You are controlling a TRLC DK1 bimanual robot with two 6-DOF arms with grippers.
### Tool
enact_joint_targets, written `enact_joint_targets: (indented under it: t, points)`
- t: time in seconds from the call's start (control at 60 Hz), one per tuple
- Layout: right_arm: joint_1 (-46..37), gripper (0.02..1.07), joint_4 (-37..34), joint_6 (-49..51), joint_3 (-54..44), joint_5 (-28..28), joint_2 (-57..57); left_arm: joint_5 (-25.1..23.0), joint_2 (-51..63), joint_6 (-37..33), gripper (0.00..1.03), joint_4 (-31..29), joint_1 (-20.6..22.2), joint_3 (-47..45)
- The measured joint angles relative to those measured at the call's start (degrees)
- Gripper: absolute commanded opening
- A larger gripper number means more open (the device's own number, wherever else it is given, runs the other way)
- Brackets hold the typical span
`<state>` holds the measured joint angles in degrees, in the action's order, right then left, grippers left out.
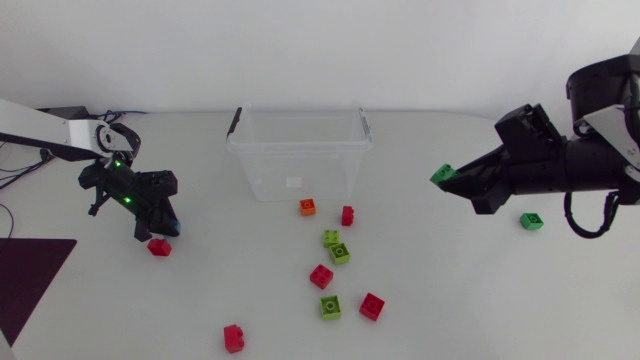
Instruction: Pick up the duplo bricks and place them in the container
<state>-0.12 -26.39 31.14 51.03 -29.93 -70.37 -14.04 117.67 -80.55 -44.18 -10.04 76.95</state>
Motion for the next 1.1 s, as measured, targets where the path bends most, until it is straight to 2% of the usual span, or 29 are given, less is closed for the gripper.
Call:
enact_joint_targets:
  t: [0.1, 0.25, 0.55, 0.883, 1.1]
  points:
    - [1.03, 0.18, 1.79, -1.53, 1.86, 0.24, -2.27, -0.81, -0.37, 0.46, 0.29, -2.71, -0.07, 0.15]
    - [4.00, 0.18, 4.22, -3.89, 4.83, 1.66, -6.01, -5.22, -3.10, 1.70, 0.29, -8.13, 0.17, 1.40]
    - [9.90, 0.18, 6.36, -8.57, 14.71, 3.61, -13.68, -13.20, -12.11, 7.54, 0.30, -11.85, 4.02, 6.93]
    - [16.90, 0.18, 8.61, -10.69, 25.83, 7.78, -24.46, -20.50, -13.62, 16.20, 0.30, -11.67, 8.98, 13.73]
    - [19.54, 0.20, 8.63, -11.67, 34.64, 10.80, -32.59, -21.94, -13.81, 24.09, 0.31, -3.58, 12.63, 15.50]
